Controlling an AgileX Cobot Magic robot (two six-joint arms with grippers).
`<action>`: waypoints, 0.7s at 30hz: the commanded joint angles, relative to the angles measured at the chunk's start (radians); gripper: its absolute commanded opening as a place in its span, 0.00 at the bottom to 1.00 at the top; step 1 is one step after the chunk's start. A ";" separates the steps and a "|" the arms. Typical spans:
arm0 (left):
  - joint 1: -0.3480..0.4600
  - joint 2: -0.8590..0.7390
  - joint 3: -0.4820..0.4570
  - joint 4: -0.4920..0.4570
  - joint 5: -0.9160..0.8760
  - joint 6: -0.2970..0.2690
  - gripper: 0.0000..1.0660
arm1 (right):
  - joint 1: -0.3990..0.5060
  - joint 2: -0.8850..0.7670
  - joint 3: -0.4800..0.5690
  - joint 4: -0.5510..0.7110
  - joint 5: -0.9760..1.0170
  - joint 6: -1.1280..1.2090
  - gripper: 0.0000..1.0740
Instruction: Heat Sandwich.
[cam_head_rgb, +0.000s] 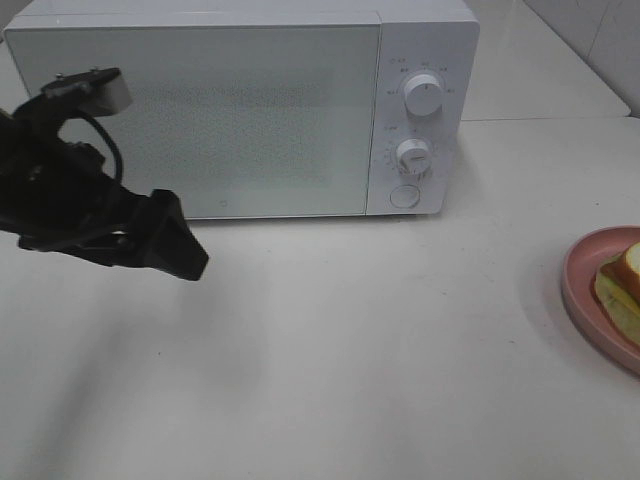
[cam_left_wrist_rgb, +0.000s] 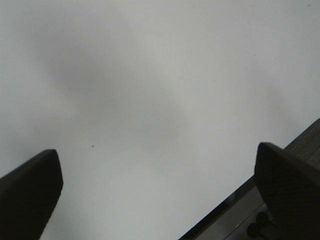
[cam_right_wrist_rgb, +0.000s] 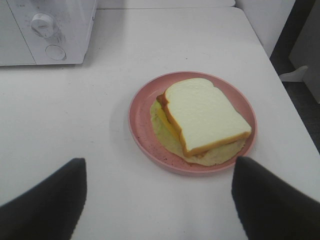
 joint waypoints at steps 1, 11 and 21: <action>0.046 -0.034 0.002 0.042 0.050 -0.046 0.95 | -0.007 -0.027 0.002 0.001 -0.002 -0.007 0.71; 0.212 -0.176 0.025 0.308 0.145 -0.298 0.95 | -0.007 -0.027 0.002 0.001 -0.002 -0.007 0.71; 0.343 -0.370 0.085 0.479 0.253 -0.439 0.95 | -0.007 -0.027 0.002 0.001 -0.002 -0.007 0.71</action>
